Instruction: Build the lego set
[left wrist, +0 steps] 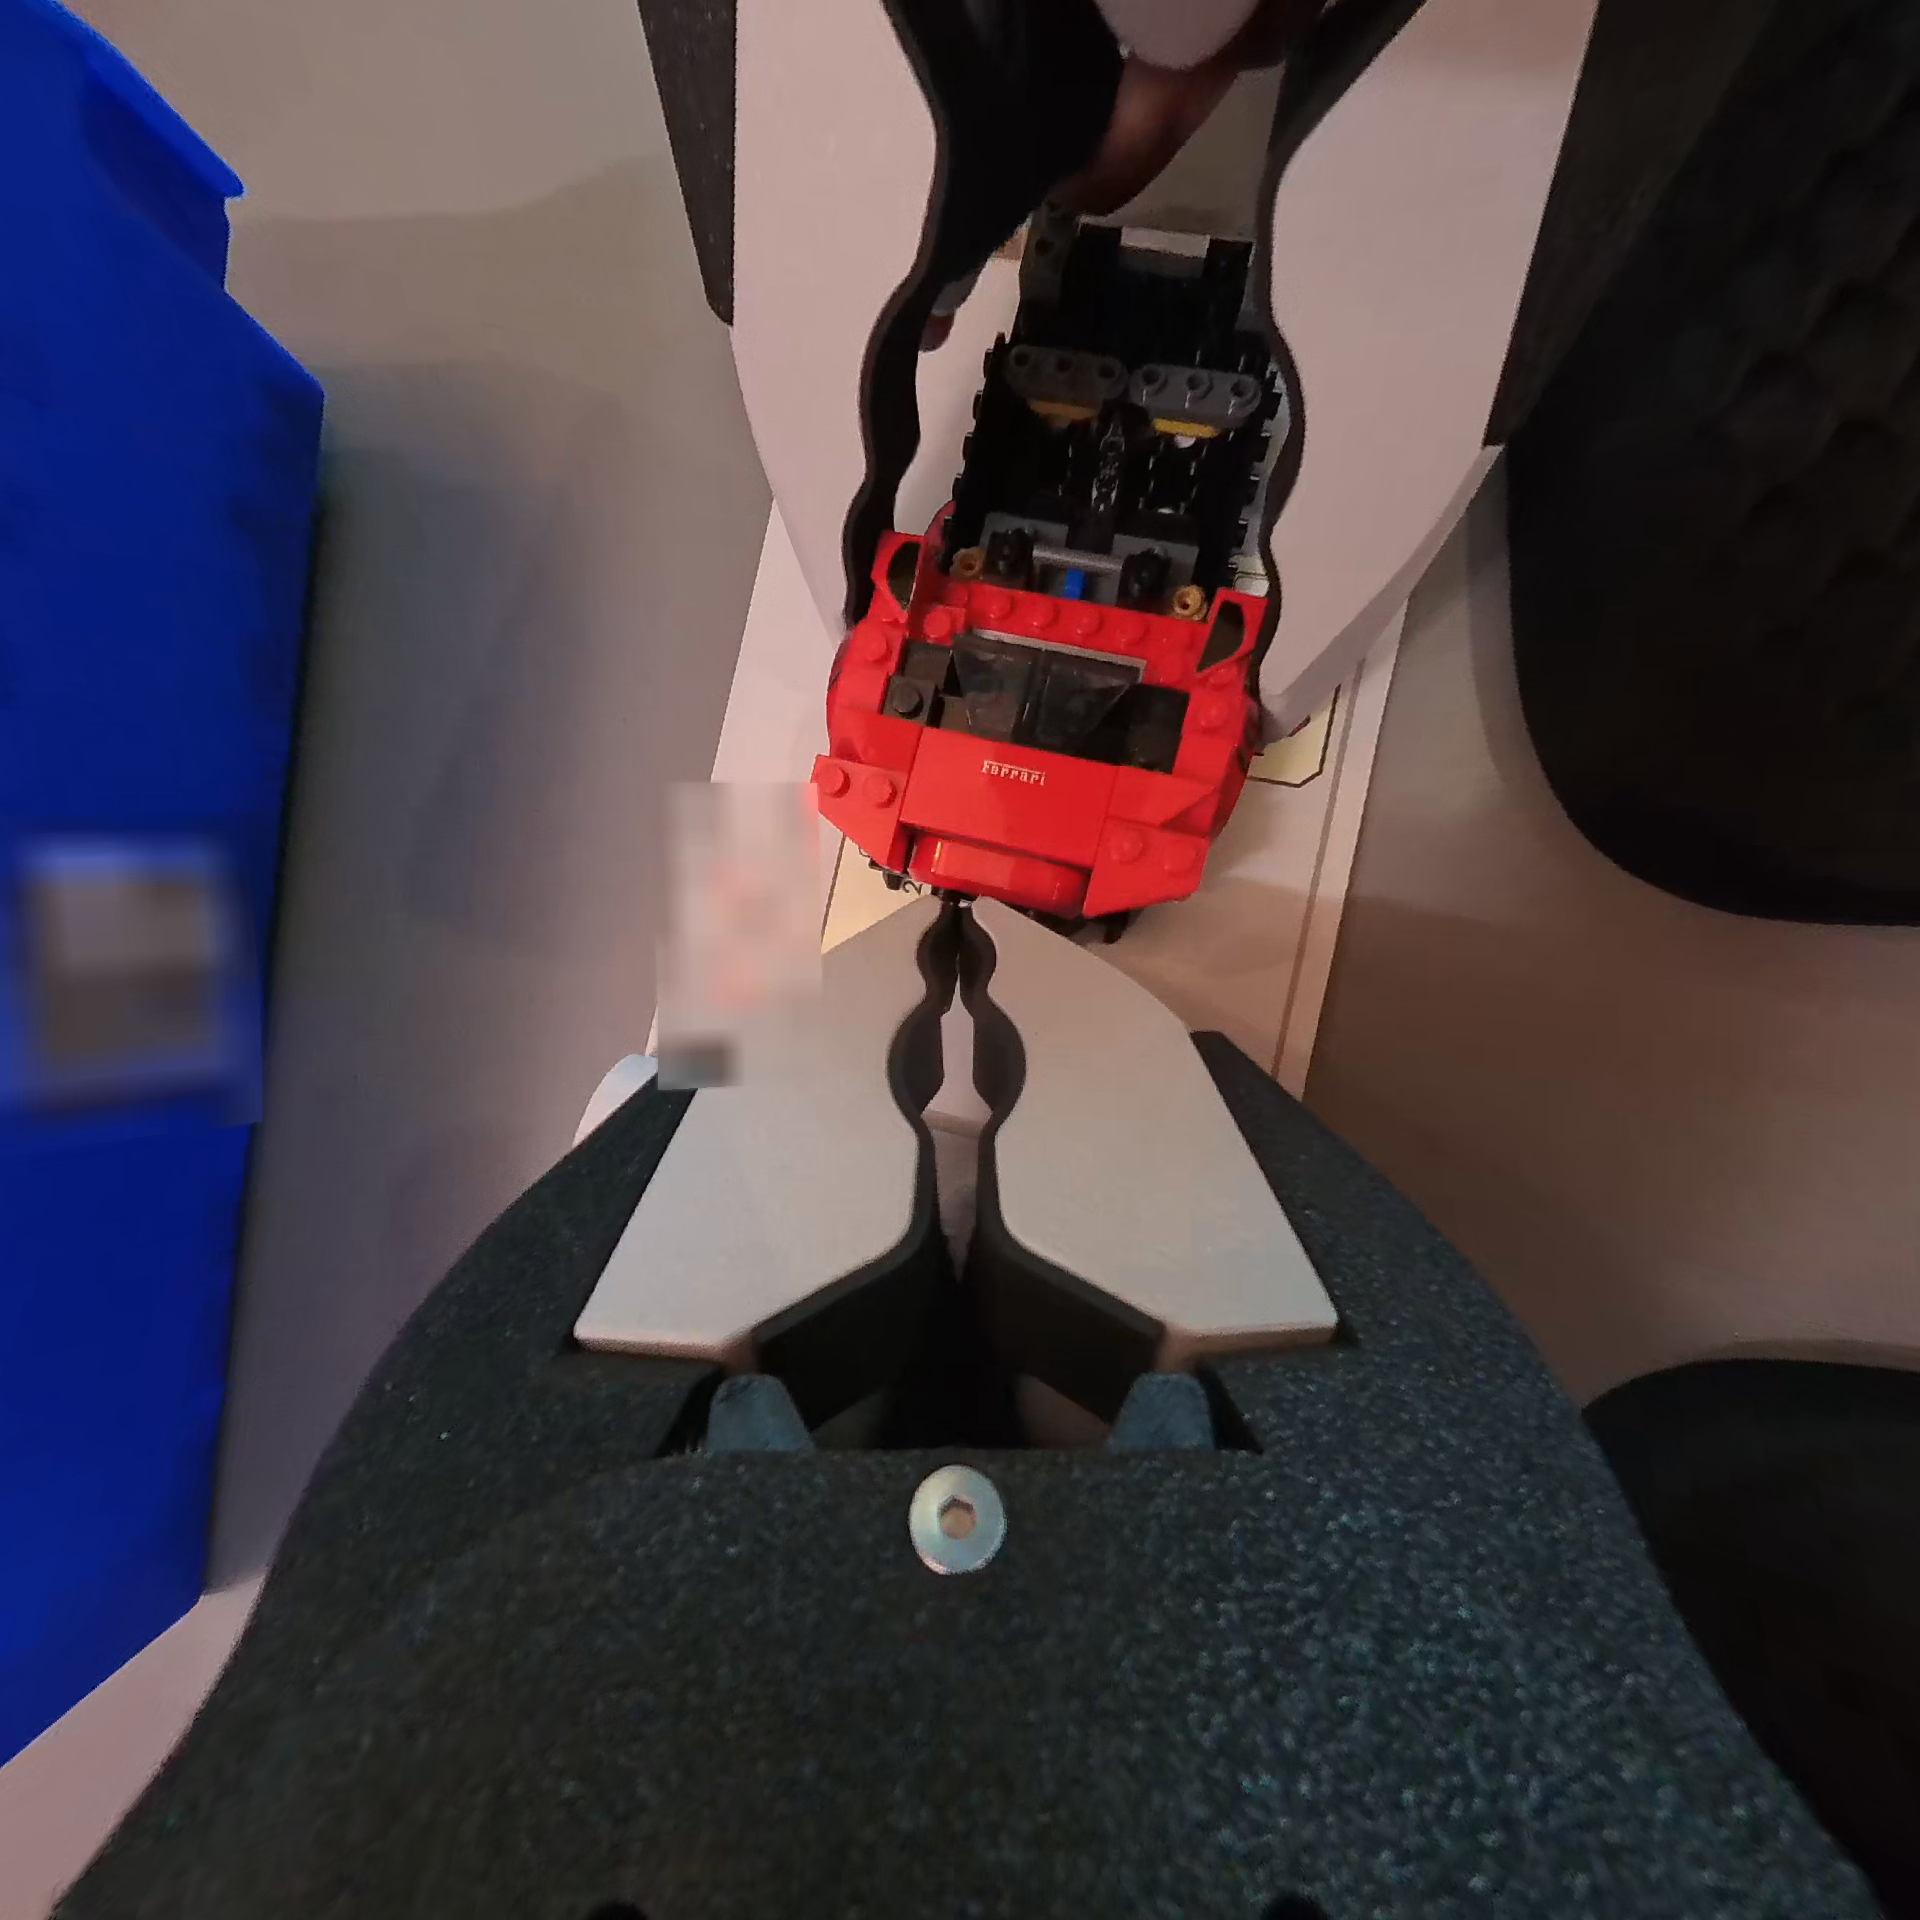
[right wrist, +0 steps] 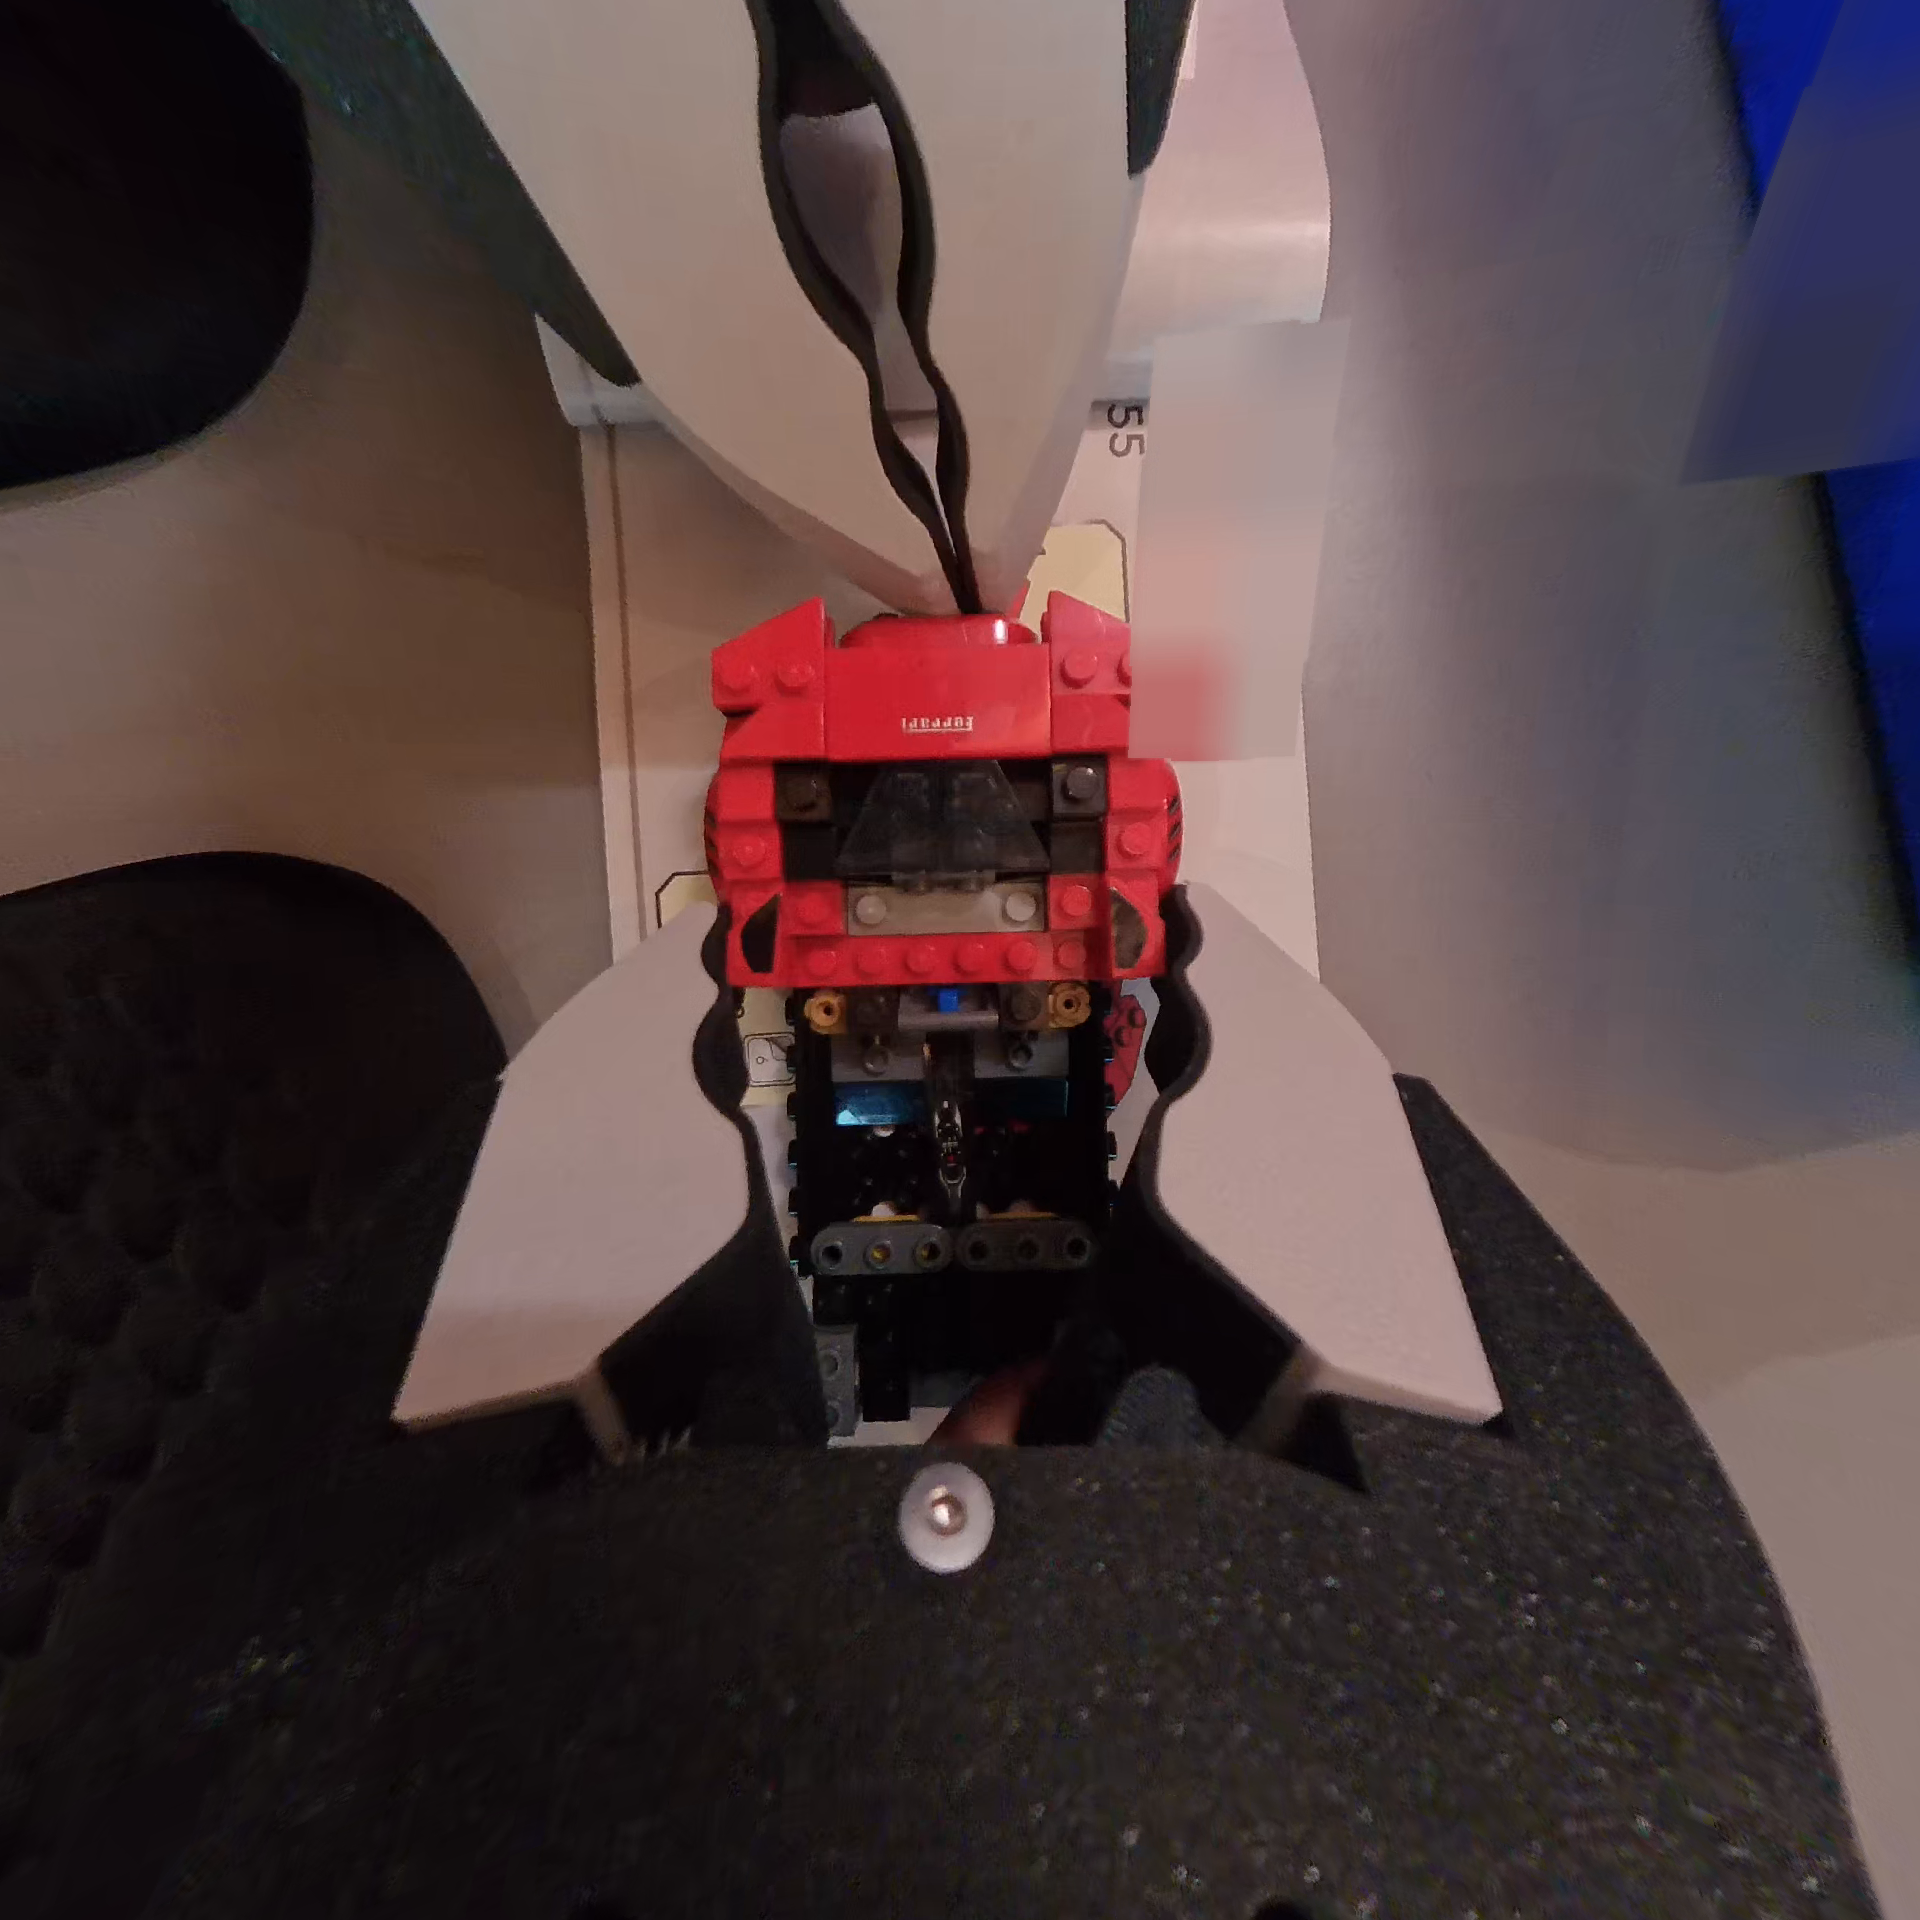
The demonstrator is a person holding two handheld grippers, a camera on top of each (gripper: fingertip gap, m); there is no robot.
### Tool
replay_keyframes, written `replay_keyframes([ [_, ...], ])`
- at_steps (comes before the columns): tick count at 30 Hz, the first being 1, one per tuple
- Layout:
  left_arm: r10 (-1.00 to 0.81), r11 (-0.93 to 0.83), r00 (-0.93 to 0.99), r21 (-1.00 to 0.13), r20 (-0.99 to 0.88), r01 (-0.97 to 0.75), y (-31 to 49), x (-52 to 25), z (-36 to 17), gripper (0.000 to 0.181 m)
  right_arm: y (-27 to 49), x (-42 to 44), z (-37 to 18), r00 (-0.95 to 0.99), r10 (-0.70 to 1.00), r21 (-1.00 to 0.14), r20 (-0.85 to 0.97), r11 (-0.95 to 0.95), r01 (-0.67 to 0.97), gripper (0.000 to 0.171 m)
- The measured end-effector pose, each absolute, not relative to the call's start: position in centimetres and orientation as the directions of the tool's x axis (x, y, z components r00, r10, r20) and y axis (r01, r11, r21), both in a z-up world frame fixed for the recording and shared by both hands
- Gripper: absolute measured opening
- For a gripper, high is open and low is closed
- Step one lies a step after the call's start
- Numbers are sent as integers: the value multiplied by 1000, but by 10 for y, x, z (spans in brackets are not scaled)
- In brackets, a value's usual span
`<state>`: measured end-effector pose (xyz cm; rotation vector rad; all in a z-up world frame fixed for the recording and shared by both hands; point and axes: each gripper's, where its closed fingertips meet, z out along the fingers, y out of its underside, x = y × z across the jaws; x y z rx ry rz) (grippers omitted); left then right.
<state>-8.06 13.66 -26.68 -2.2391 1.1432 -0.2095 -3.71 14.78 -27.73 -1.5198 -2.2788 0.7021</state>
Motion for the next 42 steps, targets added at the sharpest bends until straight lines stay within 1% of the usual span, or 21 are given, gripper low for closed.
replay_keyframes([
  [15, -755, -468, 635, -544, -163, -696, 138, -81, -269, 0, 147, -38, -277, -385, 923, -569, -15, 309, 762, 77],
  [18, -774, -469, 620, -540, -131, -699, 131, -83, -269, 0, 146, -38, -277, -386, 922, -574, -17, 307, 759, 77],
  [20, -787, -432, 602, -571, -140, -698, 131, -88, -264, 0, 146, -38, -276, -387, 922, -576, -17, 307, 758, 77],
  [24, -834, -306, 542, -737, -97, -603, 135, -72, -239, 0, 146, -38, -276, -392, 920, -572, -17, 313, 759, 77],
  [25, -845, -285, 528, -764, -86, -579, 137, -67, -235, 0, 146, -38, -276, -392, 920, -571, -17, 312, 759, 77],
  [27, -861, -266, 504, -783, -69, -562, 139, -61, -235, 0, 146, -38, -276, -390, 921, -571, -16, 312, 759, 77],
  [36, -860, -344, 510, -755, 16, -558, 139, -61, -247, 0, 146, -39, -276, -393, 920, -569, -15, 315, 759, 77],
  [42, -866, -339, 500, -726, -9, -599, 139, -61, -248, 0, 146, -39, -276, -391, 920, -571, -14, 314, 759, 77],
])
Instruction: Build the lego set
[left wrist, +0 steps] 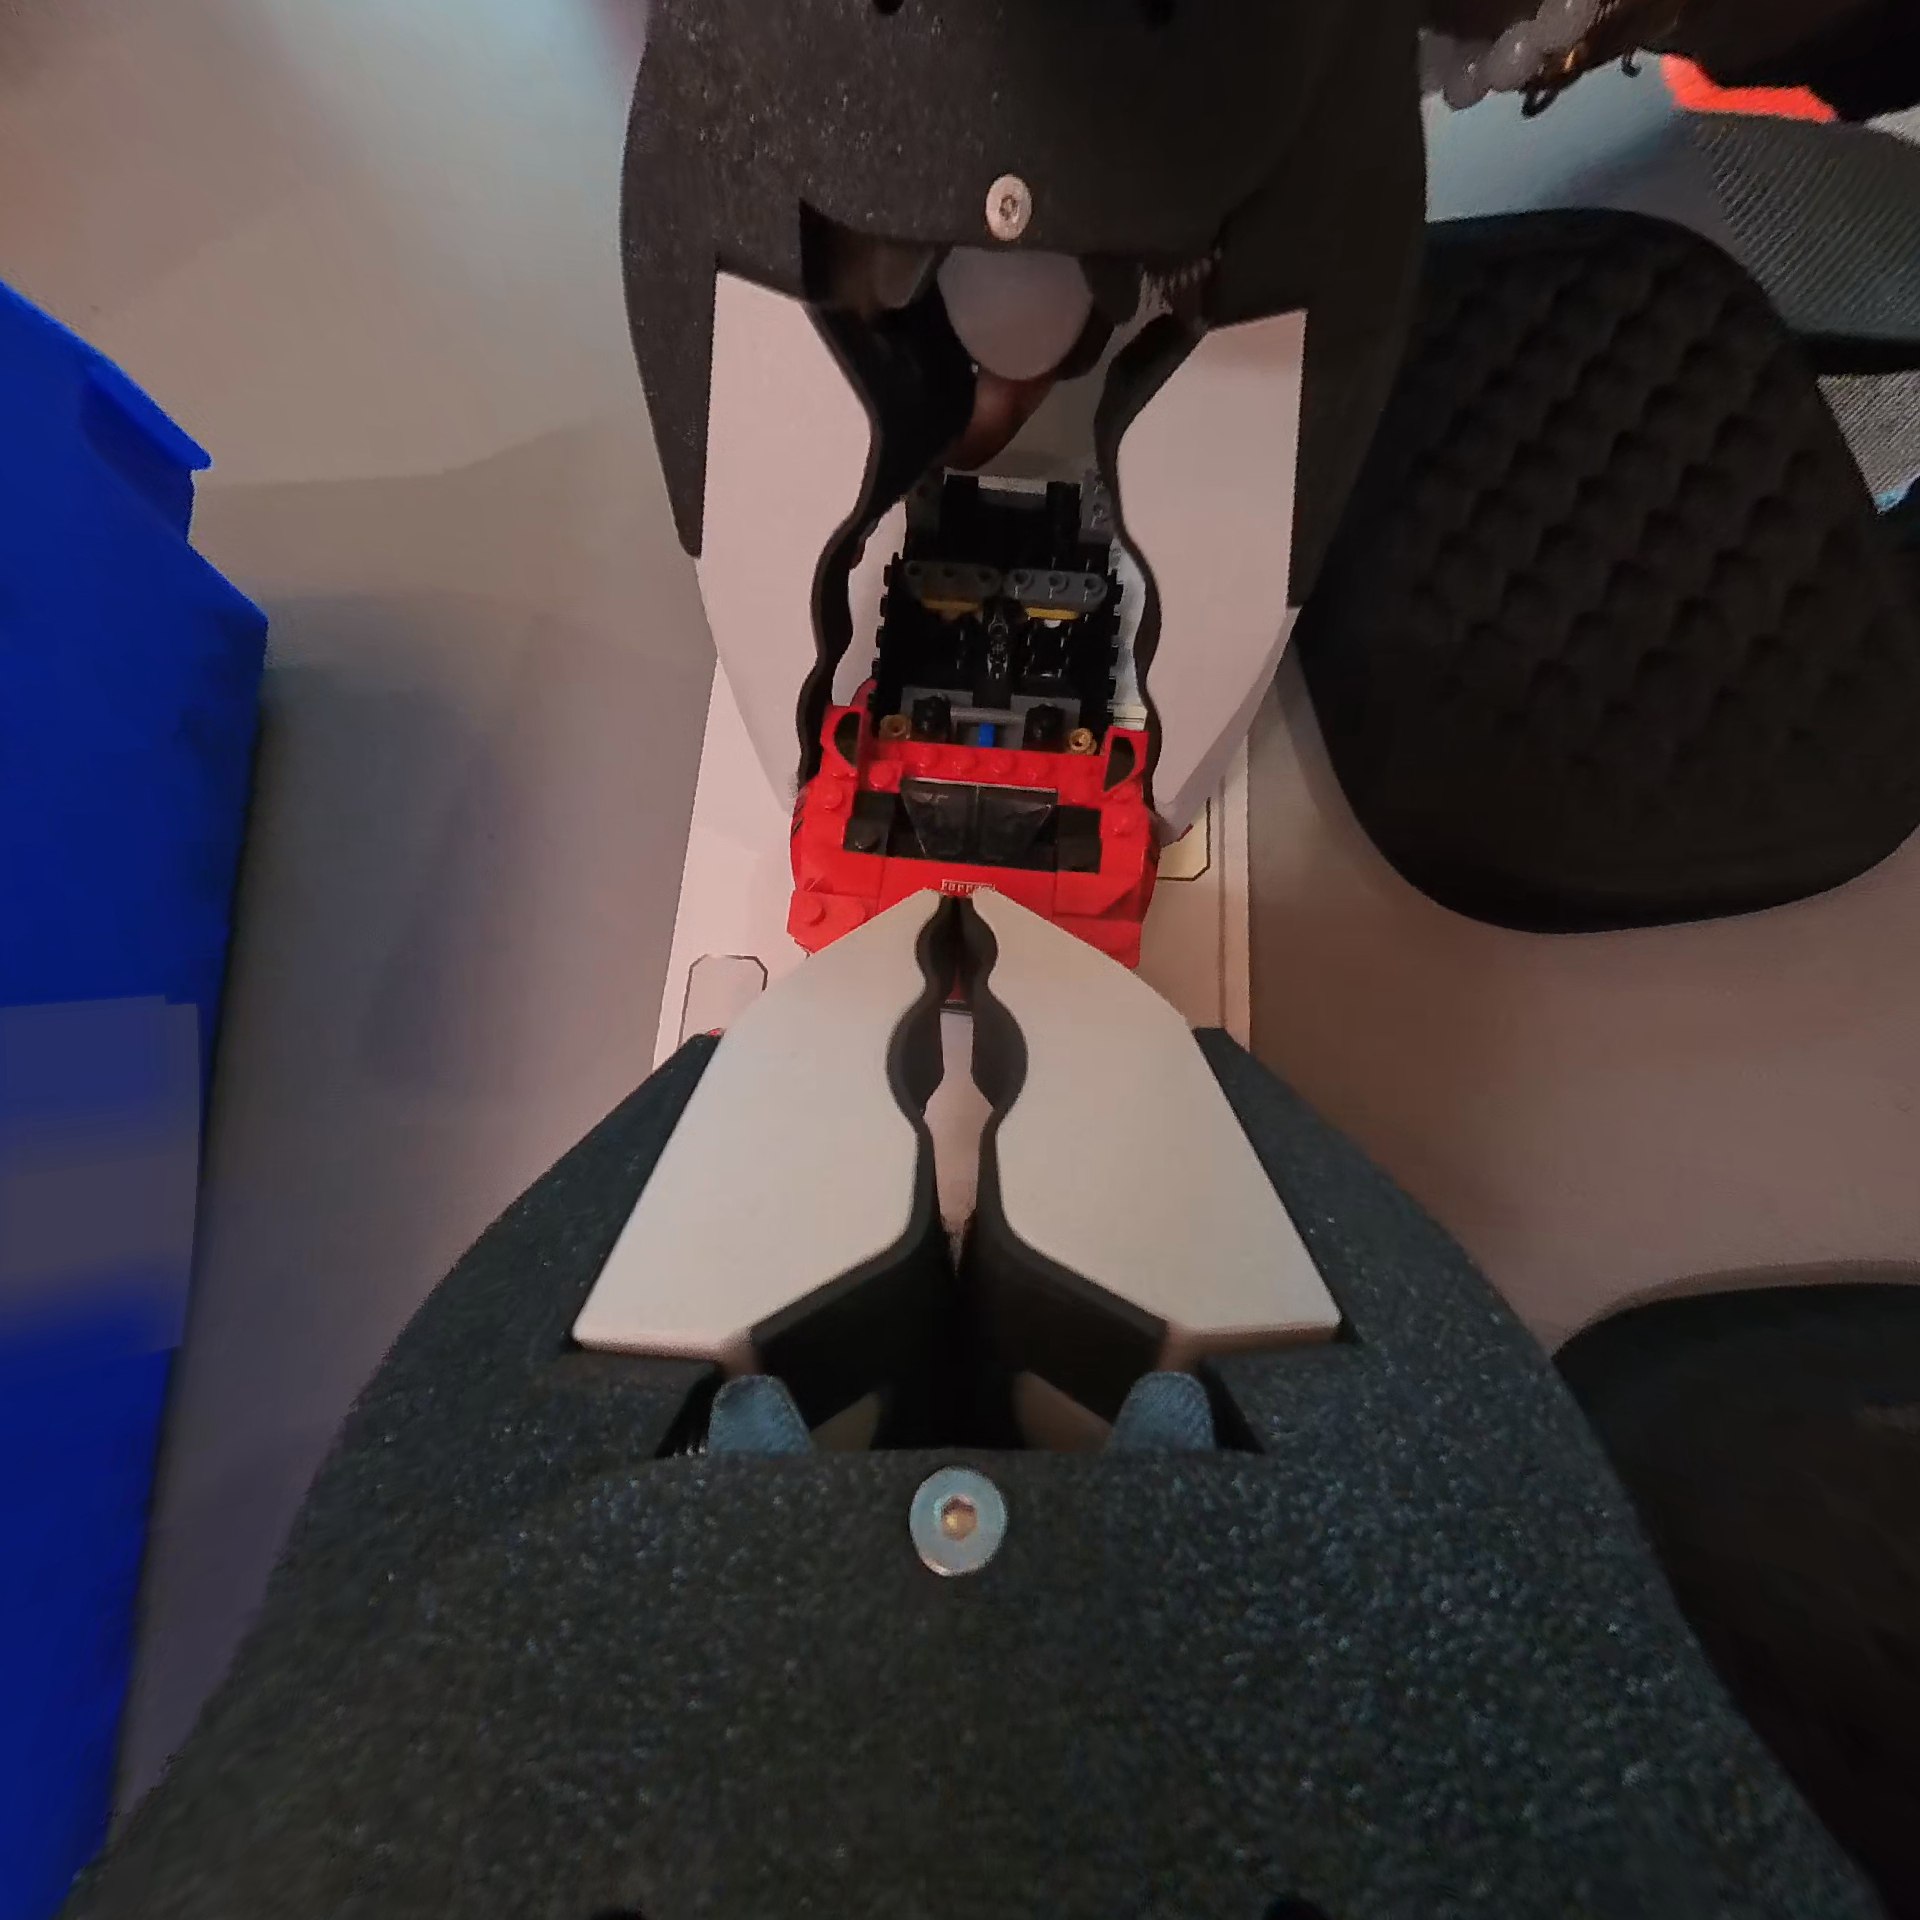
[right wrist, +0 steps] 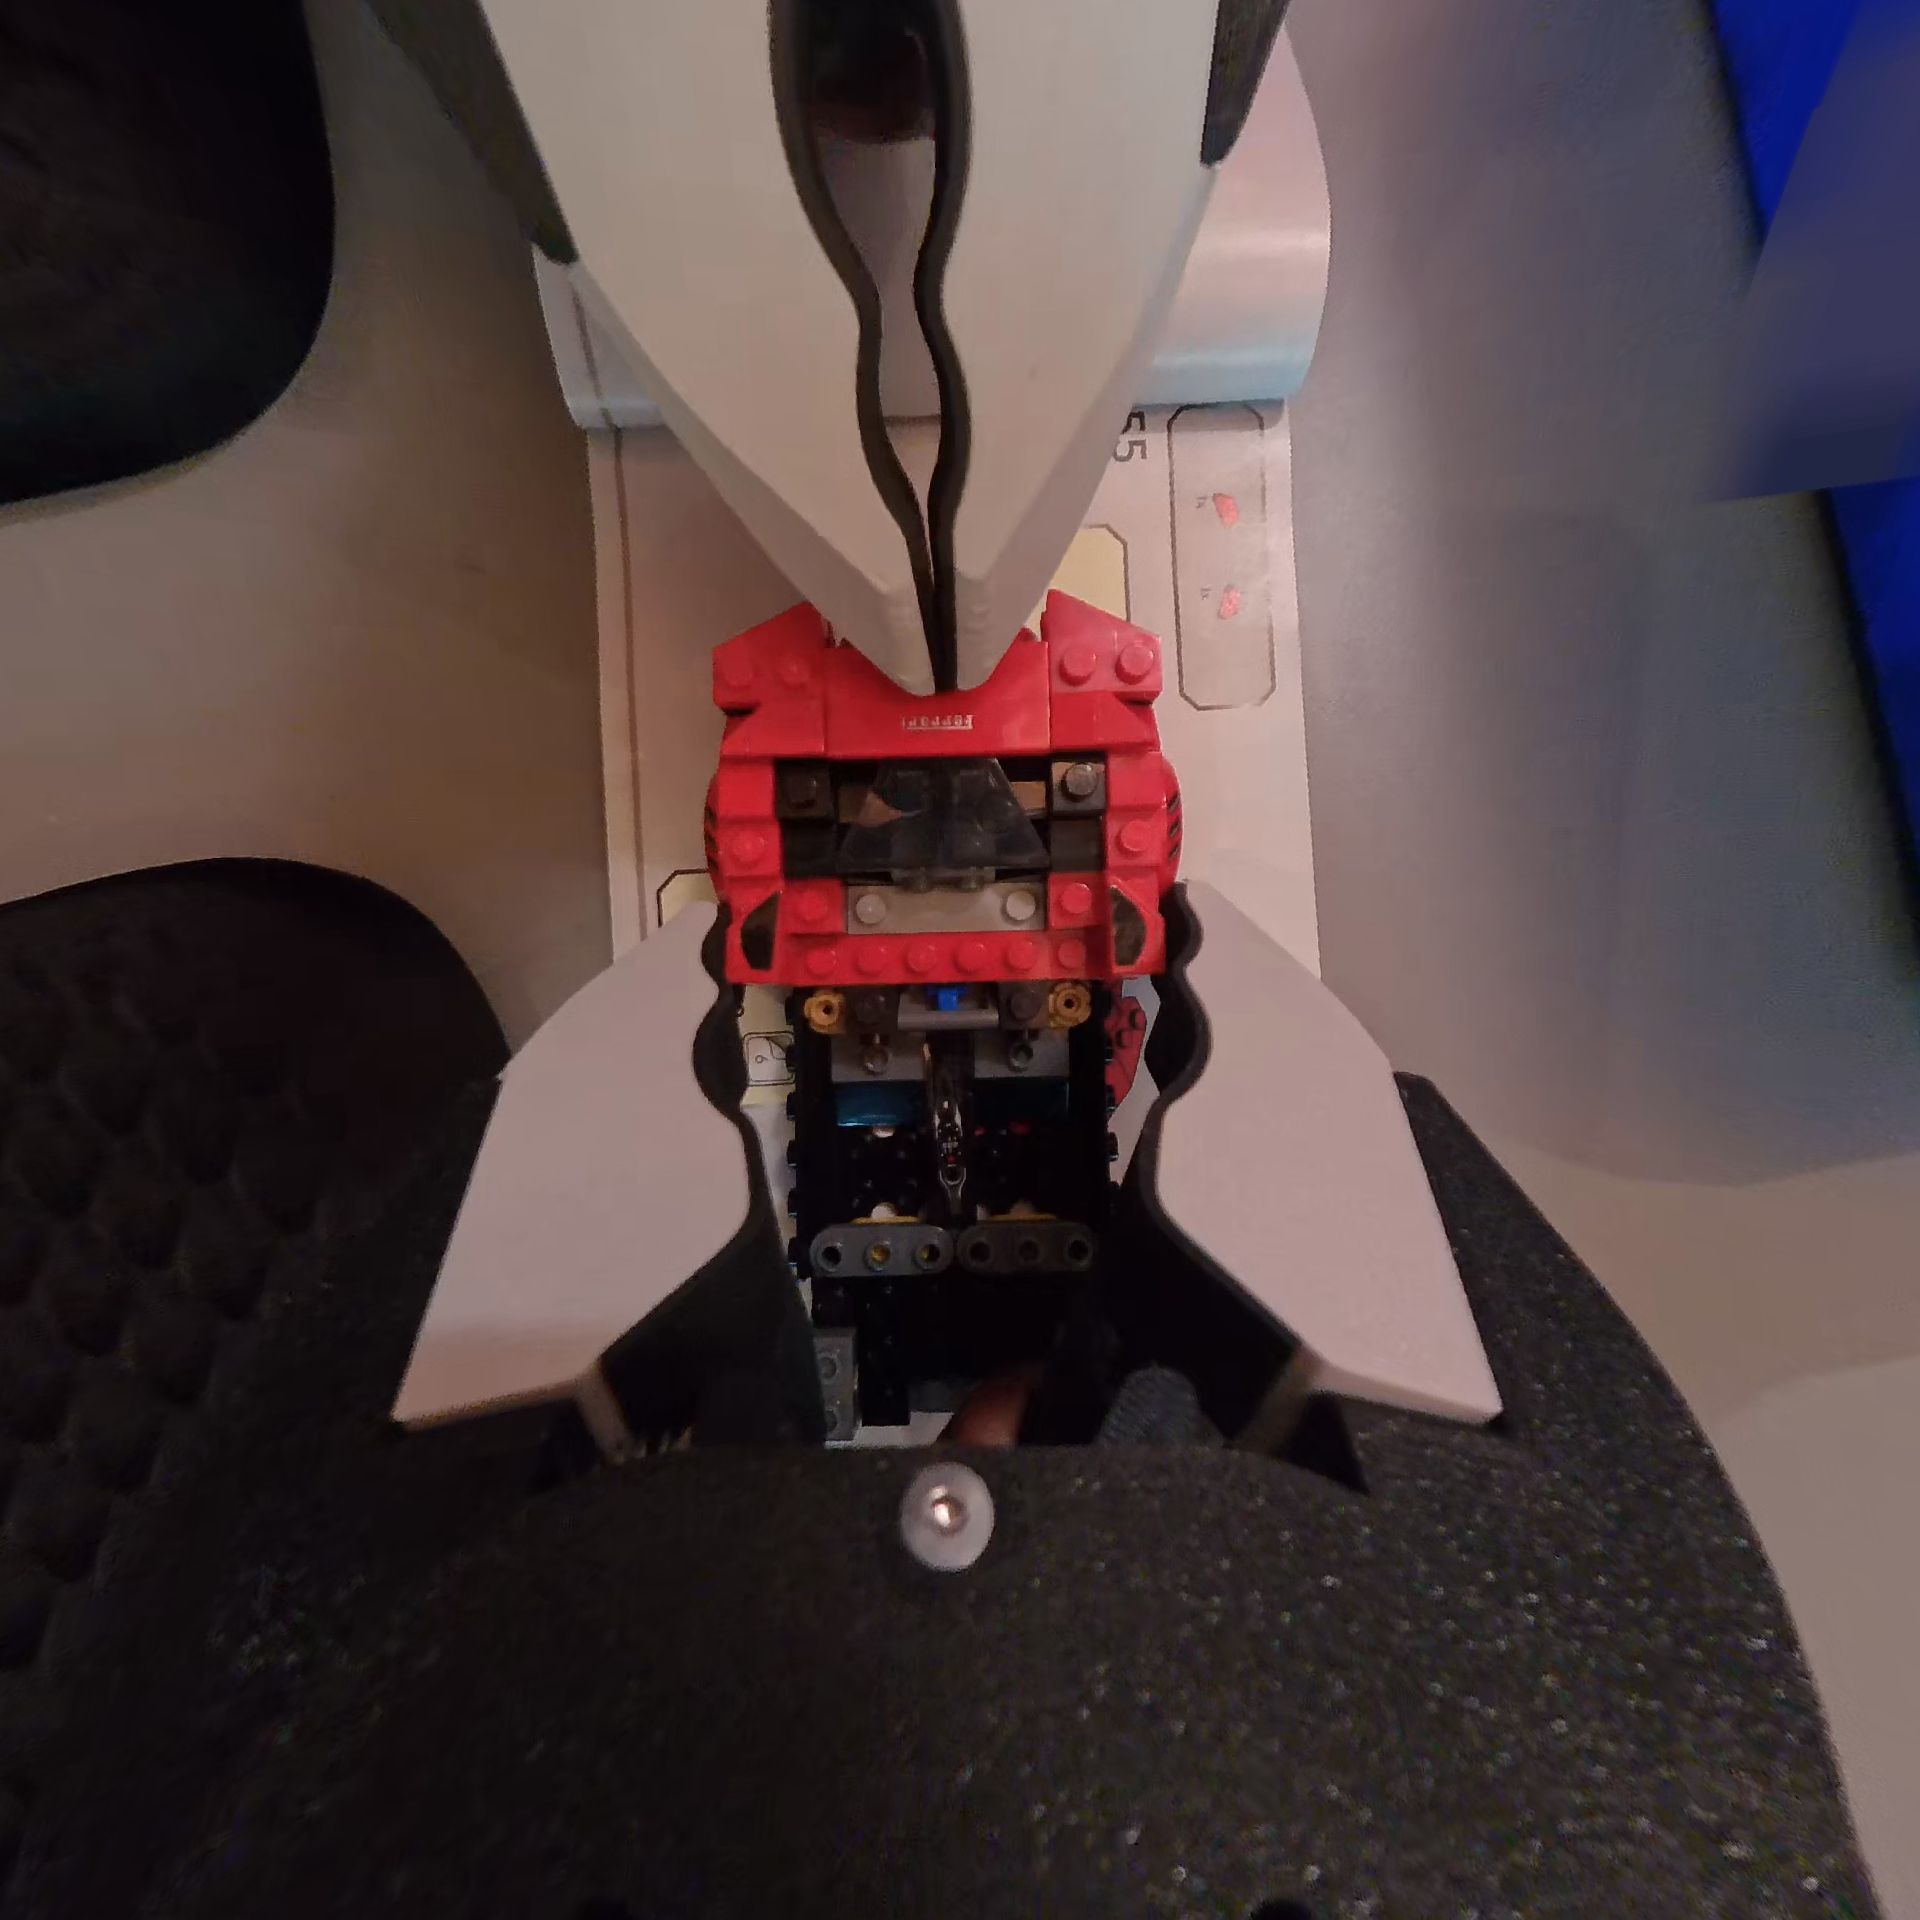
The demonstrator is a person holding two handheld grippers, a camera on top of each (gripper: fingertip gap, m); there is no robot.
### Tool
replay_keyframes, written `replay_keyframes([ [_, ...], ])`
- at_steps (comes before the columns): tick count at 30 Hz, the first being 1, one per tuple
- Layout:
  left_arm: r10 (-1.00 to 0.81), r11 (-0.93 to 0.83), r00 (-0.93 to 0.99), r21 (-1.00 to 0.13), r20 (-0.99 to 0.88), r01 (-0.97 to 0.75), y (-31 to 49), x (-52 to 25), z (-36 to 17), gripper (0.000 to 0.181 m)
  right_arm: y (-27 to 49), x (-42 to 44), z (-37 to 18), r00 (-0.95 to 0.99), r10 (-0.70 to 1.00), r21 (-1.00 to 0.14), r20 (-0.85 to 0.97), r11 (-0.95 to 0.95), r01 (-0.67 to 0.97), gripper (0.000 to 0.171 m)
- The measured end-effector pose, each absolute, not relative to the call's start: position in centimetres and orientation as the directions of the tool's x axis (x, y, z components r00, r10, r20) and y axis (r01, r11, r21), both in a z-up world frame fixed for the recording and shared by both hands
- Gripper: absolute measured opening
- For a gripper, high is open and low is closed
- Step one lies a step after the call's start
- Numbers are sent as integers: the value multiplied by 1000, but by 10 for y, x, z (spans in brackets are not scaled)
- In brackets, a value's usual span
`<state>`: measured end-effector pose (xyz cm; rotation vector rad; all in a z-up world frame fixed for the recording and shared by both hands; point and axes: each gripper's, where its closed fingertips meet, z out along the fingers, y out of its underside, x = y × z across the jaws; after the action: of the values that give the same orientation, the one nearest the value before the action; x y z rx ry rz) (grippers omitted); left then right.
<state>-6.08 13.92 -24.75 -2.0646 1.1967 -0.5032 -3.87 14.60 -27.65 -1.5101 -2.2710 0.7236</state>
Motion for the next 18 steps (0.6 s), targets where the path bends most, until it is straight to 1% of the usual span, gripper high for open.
replay_keyframes([
  [9, -868, -353, 496, -671, -26, -652, 139, -61, -248, 0, 147, -38, -277, -392, 920, -560, -11, 319, 764, 77],
  [15, -870, -390, 493, -612, 1, -687, 139, -61, -249, 0, 147, -38, -278, -391, 920, -553, -10, 320, 769, 77],
  [18, -871, -399, 492, -605, 14, -689, 139, -62, -249, 0, 148, -38, -279, -391, 920, -552, -11, 321, 770, 77],
])
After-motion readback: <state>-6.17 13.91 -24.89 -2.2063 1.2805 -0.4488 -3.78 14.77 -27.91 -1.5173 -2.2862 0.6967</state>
